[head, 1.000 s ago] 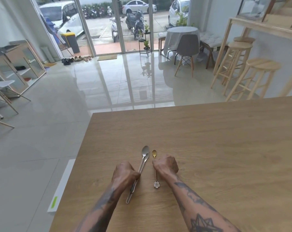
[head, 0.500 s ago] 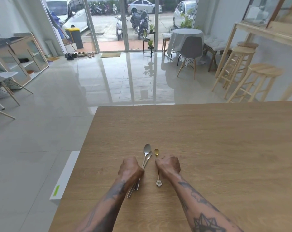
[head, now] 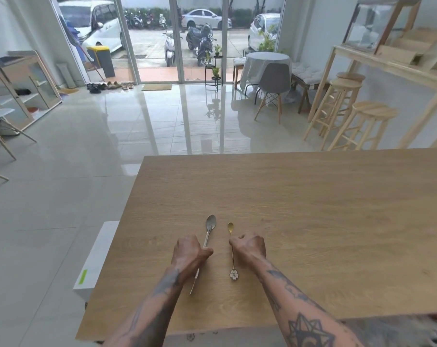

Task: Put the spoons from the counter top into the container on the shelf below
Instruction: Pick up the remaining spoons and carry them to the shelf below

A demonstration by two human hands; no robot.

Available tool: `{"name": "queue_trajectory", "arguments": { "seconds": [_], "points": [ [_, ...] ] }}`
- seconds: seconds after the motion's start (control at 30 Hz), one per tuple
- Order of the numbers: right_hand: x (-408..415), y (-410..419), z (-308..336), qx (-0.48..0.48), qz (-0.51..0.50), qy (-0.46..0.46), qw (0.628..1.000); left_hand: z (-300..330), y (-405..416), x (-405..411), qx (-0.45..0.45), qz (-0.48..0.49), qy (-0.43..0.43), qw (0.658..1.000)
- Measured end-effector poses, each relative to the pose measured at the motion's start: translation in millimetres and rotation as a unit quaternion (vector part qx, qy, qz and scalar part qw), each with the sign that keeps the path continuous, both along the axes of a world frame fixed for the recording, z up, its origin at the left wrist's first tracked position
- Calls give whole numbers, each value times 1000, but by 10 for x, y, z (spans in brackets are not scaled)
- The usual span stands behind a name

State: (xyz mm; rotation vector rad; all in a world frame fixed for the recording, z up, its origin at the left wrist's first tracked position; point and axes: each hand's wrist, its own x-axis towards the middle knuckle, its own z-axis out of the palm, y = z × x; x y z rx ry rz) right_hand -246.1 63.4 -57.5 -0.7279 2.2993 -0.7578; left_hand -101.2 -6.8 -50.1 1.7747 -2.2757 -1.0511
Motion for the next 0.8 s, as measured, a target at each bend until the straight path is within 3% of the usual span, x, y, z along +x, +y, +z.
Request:
{"name": "queue_trajectory", "arguments": {
  "seconds": [0.27, 0.53, 0.8],
  "points": [
    [644, 648, 91, -33, -14, -33, 999, 32, 656, 766, 108, 86, 169, 976],
    [1380, 1535, 56, -97, -50, -118, 987, 33, 1688, 1638, 210, 113, 350, 906],
    [1729, 2180, -109, -110, -56, -117, 985, -543, 2440, 1979, 229, 147, 408, 871]
  ]
}}
